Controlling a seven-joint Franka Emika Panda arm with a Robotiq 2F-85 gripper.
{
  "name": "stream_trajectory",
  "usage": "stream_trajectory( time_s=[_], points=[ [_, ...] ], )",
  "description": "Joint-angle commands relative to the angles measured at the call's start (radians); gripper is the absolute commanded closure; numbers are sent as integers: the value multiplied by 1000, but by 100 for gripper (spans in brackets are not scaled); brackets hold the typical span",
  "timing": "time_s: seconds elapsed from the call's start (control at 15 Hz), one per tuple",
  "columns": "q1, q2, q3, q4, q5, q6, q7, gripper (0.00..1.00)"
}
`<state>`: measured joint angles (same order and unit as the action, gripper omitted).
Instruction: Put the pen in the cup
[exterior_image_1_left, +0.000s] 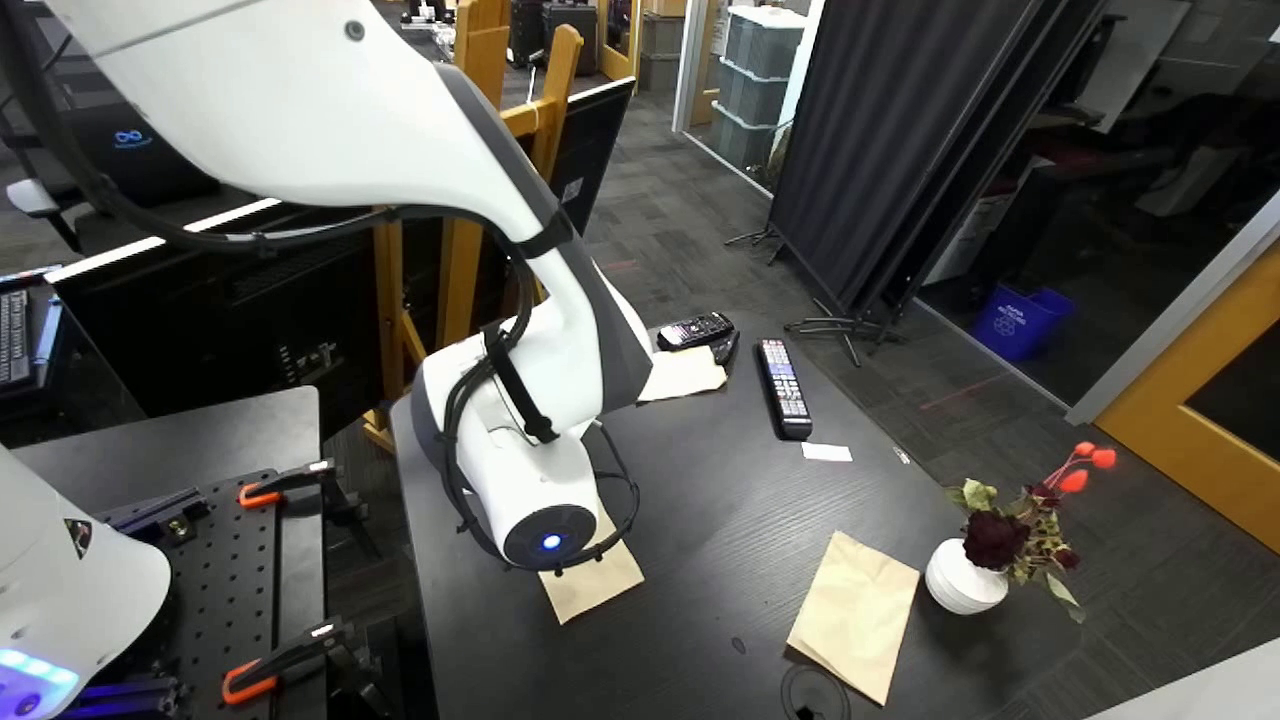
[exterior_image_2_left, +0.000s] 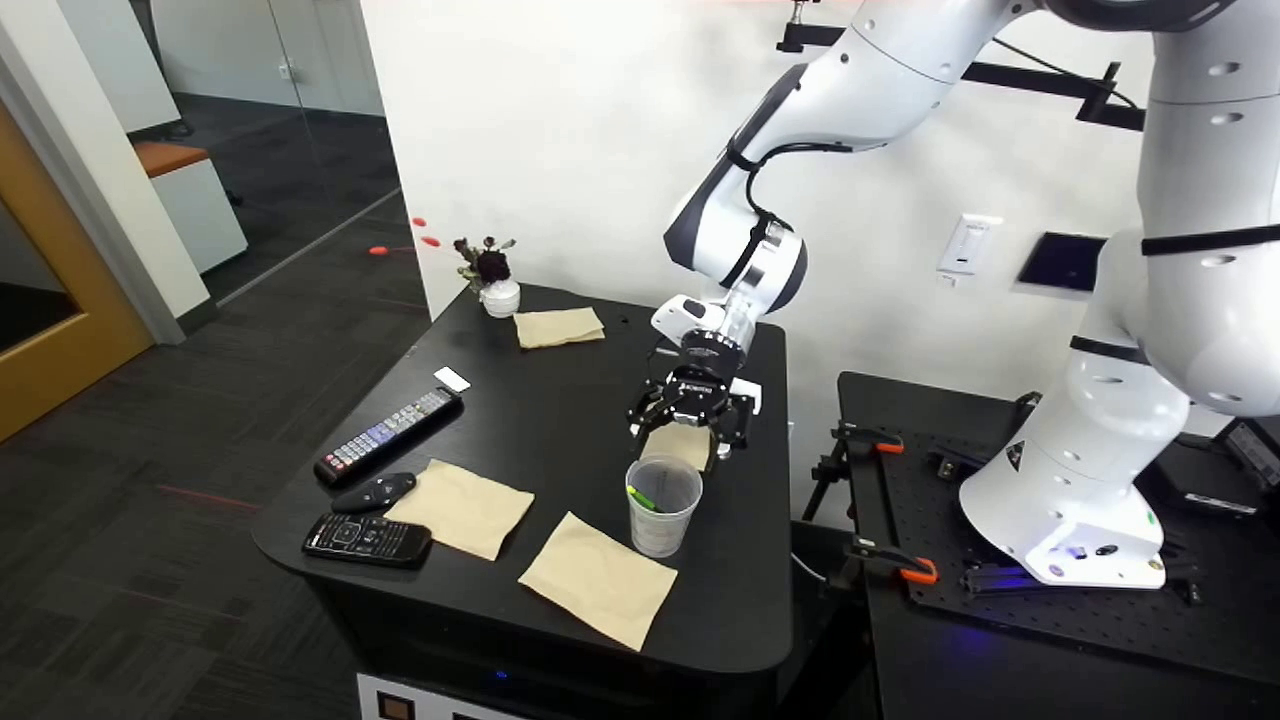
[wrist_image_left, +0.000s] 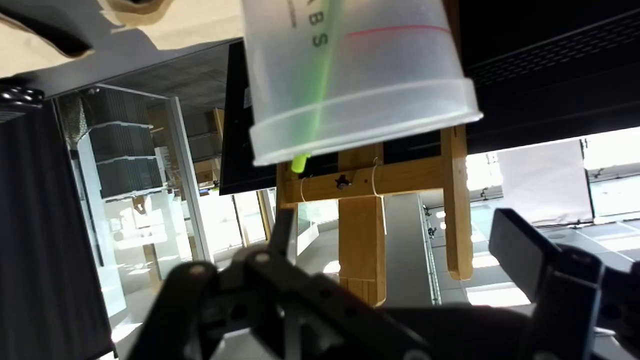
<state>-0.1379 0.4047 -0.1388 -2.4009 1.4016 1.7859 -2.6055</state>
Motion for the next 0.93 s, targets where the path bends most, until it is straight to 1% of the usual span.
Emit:
stream_trajectory(
  time_s=[0.0, 0.4, 0.6, 0.67, 0.87],
  points=[
    [22, -84, -1, -26, 13, 28, 0, 0],
    [30, -186, 3, -38, 4, 16, 0, 0],
    [24, -190, 6, -22, 7, -11, 1, 0],
    [22, -160, 3, -6, -2, -4, 1, 0],
    [23, -165, 3, -6, -2, -4, 1, 0]
  ],
)
